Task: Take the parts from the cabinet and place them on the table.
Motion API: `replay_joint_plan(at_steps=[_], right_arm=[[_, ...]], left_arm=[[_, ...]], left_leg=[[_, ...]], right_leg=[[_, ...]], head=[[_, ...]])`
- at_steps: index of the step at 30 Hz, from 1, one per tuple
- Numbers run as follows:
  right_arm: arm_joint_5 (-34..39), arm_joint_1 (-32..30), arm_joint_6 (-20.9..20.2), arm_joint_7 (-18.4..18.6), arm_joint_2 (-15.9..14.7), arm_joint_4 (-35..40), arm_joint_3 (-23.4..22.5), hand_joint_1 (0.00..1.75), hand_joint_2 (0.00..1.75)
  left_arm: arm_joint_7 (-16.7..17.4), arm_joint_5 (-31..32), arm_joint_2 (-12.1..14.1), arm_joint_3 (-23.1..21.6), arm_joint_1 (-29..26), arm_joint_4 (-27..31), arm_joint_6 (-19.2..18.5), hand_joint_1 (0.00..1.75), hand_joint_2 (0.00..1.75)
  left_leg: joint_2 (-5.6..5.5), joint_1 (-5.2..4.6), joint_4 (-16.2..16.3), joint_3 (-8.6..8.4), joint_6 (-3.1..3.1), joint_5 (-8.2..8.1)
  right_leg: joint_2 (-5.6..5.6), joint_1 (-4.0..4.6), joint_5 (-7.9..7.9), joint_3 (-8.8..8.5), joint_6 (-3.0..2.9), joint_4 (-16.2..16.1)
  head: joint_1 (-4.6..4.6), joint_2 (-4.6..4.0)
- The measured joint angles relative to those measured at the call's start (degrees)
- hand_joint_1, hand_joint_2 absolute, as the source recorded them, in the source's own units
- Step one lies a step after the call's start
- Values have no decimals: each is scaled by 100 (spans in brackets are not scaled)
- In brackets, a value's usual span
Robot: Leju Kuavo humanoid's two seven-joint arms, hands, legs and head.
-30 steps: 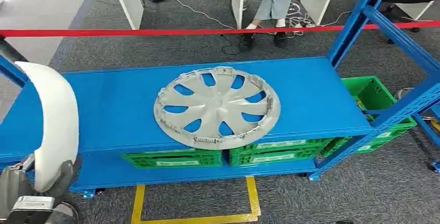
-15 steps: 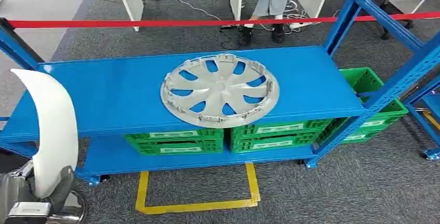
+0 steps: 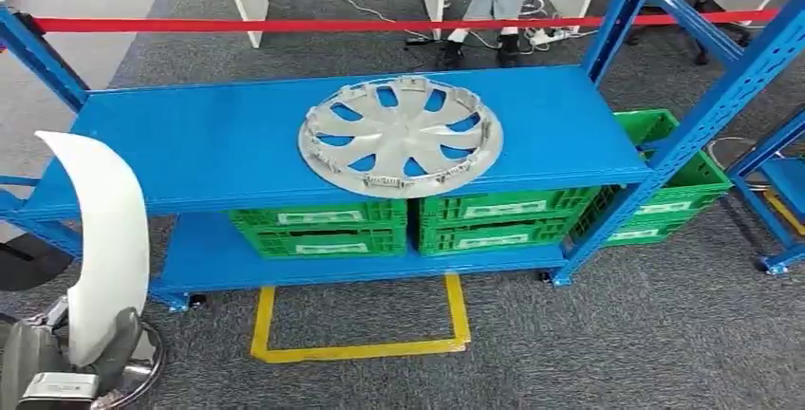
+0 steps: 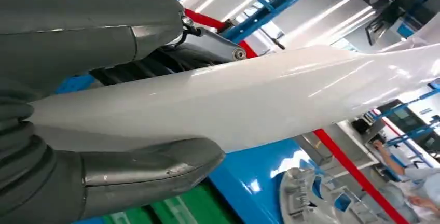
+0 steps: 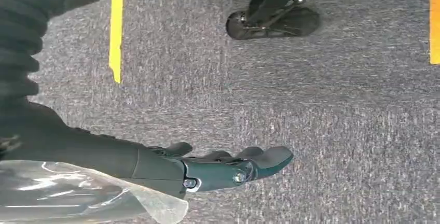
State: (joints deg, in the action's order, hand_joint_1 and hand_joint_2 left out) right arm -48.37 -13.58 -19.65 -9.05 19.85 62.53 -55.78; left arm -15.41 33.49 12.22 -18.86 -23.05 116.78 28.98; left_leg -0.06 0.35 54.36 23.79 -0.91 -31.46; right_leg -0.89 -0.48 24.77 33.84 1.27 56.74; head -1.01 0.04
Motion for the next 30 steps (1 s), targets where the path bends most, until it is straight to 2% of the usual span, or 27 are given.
replay_joint_plan(at_steps=[1, 2, 3, 4, 5, 6, 7, 8, 9, 11, 12, 13, 14, 15, 17, 18, 20, 21, 22, 23, 24, 25, 26, 27, 28, 29, 30], right_arm=[[-18, -12, 0, -2, 0, 11, 18, 0, 175], [-33, -45, 0, -17, 0, 26, 48, 0, 175], [-46, -51, 2, -33, 0, 28, 61, 0, 175], [-50, -65, 2, -44, 0, 33, 74, 0, 175], [-50, -64, 2, -52, 0, 33, 90, 0, 175], [-50, -63, 2, -61, 0, 33, 96, 0, 175], [-50, -57, 0, -74, 2, 33, 116, 0, 175], [-50, -56, 0, -87, 4, 33, 134, 0, 175], [-50, -57, 2, -98, 2, 33, 146, 0, 175], [-52, -57, 4, -100, 2, 42, 171, 0, 175], [-44, -55, 4, -98, 2, 61, 186, 0, 175], [-17, -52, 2, -83, 2, 92, 199, 0, 175], [43, -48, -4, -72, 2, 120, 223, 0, 175], [79, -45, -26, -50, 2, 125, 238, 0, 175], [149, -119, -48, 13, 4, 142, 275, 0, 175], [175, -159, -50, 24, 29, 146, 304, 0, 175], [210, -186, -61, 48, 20, 212, 343, 0, 175], [230, -212, -70, 50, 20, 223, 370, 0, 175], [293, -231, -101, 79, 20, 243, 396, 0, 175], [403, -261, -142, 136, 20, 269, 431, 0, 175], [486, -288, -171, 179, 20, 286, 468, 0, 175], [536, -311, -188, 210, 20, 304, 505, 0, 175], [564, -323, -203, 227, 22, 319, 538, 0, 175], [575, -334, -208, 232, 24, 332, 562, 0, 175], [586, -348, -208, 238, 24, 356, 579, 0, 175], [597, -359, -210, 238, 26, 376, 597, 0, 175], [610, -361, -210, 243, 26, 387, 608, 0, 175]], left_arm=[[4, 4, 4, -2, 2, 0, -9, 175, 175], [22, 9, 2, -7, 1, 0, -18, 175, 175], [39, 13, 2, -9, 12, 0, -22, 175, 175], [52, 26, 2, -9, 12, 0, -35, 175, 175], [59, 35, 2, -7, 12, 0, -35, 175, 175], [61, 50, 2, -7, 15, 0, -37, 175, 175], [68, 61, 2, -7, 18, -2, -53, 175, 175], [68, 70, 2, -11, 24, -2, -77, 175, 175], [72, 77, 0, -11, 34, -2, -98, 175, 175], [103, 98, 0, -11, 56, -4, -142, 175, 175], [116, 116, 0, -11, 67, -4, -153, 175, 175], [129, 129, -2, -13, 74, -4, -157, 175, 175], [144, 148, -4, -13, 89, -4, -157, 175, 175], [155, 188, -4, -13, 97, -4, -160, 175, 175], [175, 249, -9, -22, 107, -4, -192, 175, 175], [179, 258, -2, -24, 101, -4, -201, 175, 175], [197, 280, 0, -33, 102, -4, -216, 175, 175], [214, 284, -2, -33, 108, -4, -216, 175, 175], [227, 284, -2, -39, 106, -4, -216, 175, 175], [254, 282, 0, -46, 99, -7, -216, 175, 175], [262, 282, 0, -46, 98, -7, -216, 175, 175], [264, 280, 0, -48, 98, -4, -216, 175, 175], [264, 278, 0, -50, 98, -4, -216, 175, 175], [264, 278, 2, -55, 98, -4, -216, 175, 175], [264, 278, 2, -57, 102, -4, -216, 175, 175], [264, 278, 0, -61, 100, -4, -214, 175, 175], [267, 278, 2, -61, 99, -4, -214, 175, 175]], left_leg=[[-1, -15, 29, 51, 33, 15], [6, -5, 9, 99, 110, 91], [47, 14, 0, 178, 167, 158], [48, 3, 1, 271, 228, 226], [53, -7, 2, 349, 246, 296], [62, -21, 8, 437, 259, 368], [68, -42, 20, 543, 268, 443], [73, -61, 37, 639, 274, 515], [73, -78, 60, 751, 269, 584], [71, -107, 114, 959, 254, 707], [69, -113, 137, 1046, 238, 772], [67, -139, 166, 1088, 212, 809], [73, -147, 205, 1122, 192, 863], [83, -142, 210, 1150, 167, 917], [85, -123, 189, 1167, 98, 1028], [63, -102, 227, 1204, 70, 988], [43, -69, 663, 1310, -30, 228], [43, -47, 1093, 1376, -70, -149], [43, -27, 1546, 1434, -95, -386], [43, -12, 1880, 1442, -113, -425], [43, 0, 1965, 1376, -126, -297], [43, 15, 1821, 1198, -133, -74], [43, 26, 1492, 934, -131, 138], [40, 31, 978, 576, -118, 240], [22, 33, 454, 223, -98, 132], [9, 13, 137, 64, -45, 37], [9, 0, 109, 95, -10, 14]], right_leg=[[-5, -12, -57, 27, 43, -5], [-2, -11, -104, 76, 95, -11], [26, -30, 59, 113, 110, 69], [42, -25, 445, 232, 115, 302], [58, -25, 813, 347, 115, 661], [67, -22, 1112, 437, 125, 1097], [67, -21, 1287, 503, 127, 1515], [68, -21, 1250, 500, 123, 1760], [68, -18, 1046, 400, 108, 1793], [68, -4, 564, -123, 45, 1258], [72, 7, 541, -558, -2, 686], [74, 42, 735, -987, -36, 123], [71, 34, 865, -1210, -47, -300], [79, 52, 913, -1164, -54, -358], [71, 69, 835, -1099, -136, -329], [18, 21, 764, -1036, -172, -347], [8, 29, 627, -893, -268, -338], [6, 32, 557, -807, -252, -330], [1, 35, 490, -714, -248, -311], [-5, 34, 434, -604, -238, -277], [-10, 32, 385, -558, -228, -224], [-17, 28, 339, -425, -213, -163], [-14, 27, 302, -318, -194, -108], [-11, 24, 267, -232, -176, -52], [-10, 30, 241, -167, -141, -5], [-3, 51, 204, -119, -108, 42], [-7, 50, 147, -79, -68, 42]], head=[[-13, 0], [-6, 0], [-7, 0], [-29, 0], [-26, 0], [-28, 0], [-26, 0], [-22, 0], [-26, 0], [-26, 0], [-22, 0], [-24, 0], [-11, 0], [-20, 0], [-20, 0], [-31, 0], [-2, 0], [7, 0], [0, 0], [4, 0], [7, 0], [2, 0], [7, 0], [2, 0], [11, 0], [-7, 0], [-6, 0]])
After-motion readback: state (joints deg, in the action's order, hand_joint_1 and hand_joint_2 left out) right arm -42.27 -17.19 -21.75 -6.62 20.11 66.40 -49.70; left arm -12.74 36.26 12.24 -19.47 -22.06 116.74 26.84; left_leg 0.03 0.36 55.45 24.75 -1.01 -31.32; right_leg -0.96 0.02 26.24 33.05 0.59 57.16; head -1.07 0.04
